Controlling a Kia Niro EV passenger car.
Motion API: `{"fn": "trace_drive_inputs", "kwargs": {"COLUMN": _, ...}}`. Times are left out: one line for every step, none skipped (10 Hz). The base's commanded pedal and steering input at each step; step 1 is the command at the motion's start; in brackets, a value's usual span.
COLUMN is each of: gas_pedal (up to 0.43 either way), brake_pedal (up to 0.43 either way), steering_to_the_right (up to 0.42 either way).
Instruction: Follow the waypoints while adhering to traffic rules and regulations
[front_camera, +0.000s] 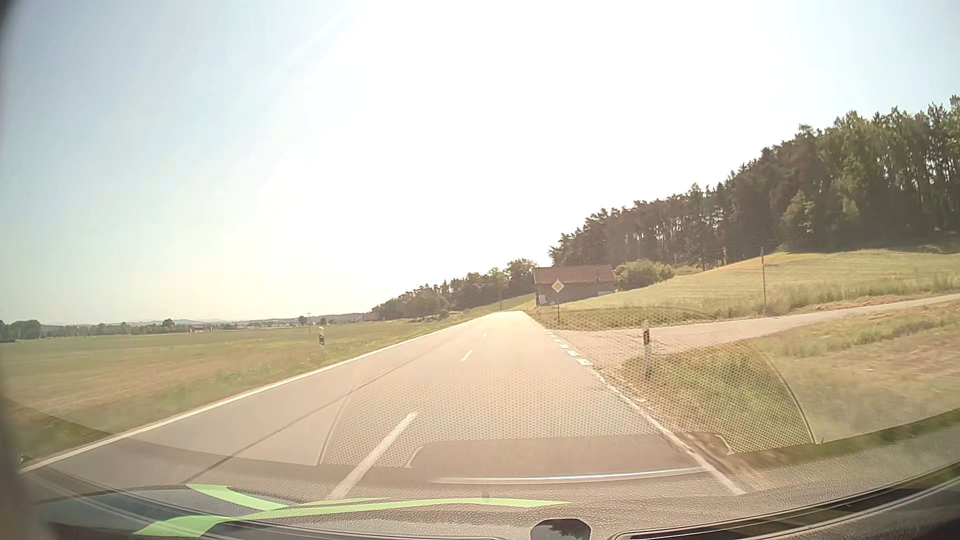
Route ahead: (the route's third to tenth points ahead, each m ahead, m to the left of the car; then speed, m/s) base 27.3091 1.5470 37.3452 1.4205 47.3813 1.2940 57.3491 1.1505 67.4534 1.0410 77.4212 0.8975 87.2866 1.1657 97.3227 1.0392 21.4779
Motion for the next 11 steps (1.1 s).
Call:
{"fn": "trace_drive_inputs", "kwargs": {"gas_pedal": 0.209, "brake_pedal": 0.0, "steering_to_the_right": -0.003}}
{"fn": "trace_drive_inputs", "kwargs": {"gas_pedal": 0.209, "brake_pedal": 0.0, "steering_to_the_right": -0.003}}
{"fn": "trace_drive_inputs", "kwargs": {"gas_pedal": 0.209, "brake_pedal": 0.0, "steering_to_the_right": -0.003}}
{"fn": "trace_drive_inputs", "kwargs": {"gas_pedal": 0.197, "brake_pedal": 0.0, "steering_to_the_right": -0.003}}
{"fn": "trace_drive_inputs", "kwargs": {"gas_pedal": 0.197, "brake_pedal": 0.0, "steering_to_the_right": -0.003}}
{"fn": "trace_drive_inputs", "kwargs": {"gas_pedal": 0.197, "brake_pedal": 0.0, "steering_to_the_right": -0.003}}
{"fn": "trace_drive_inputs", "kwargs": {"gas_pedal": 0.209, "brake_pedal": 0.0, "steering_to_the_right": -0.003}}
{"fn": "trace_drive_inputs", "kwargs": {"gas_pedal": 0.22, "brake_pedal": 0.0, "steering_to_the_right": -0.003}}
{"fn": "trace_drive_inputs", "kwargs": {"gas_pedal": 0.248, "brake_pedal": 0.0, "steering_to_the_right": -0.003}}
{"fn": "trace_drive_inputs", "kwargs": {"gas_pedal": 0.248, "brake_pedal": 0.0, "steering_to_the_right": -0.003}}
{"fn": "trace_drive_inputs", "kwargs": {"gas_pedal": 0.26, "brake_pedal": 0.0, "steering_to_the_right": -0.003}}
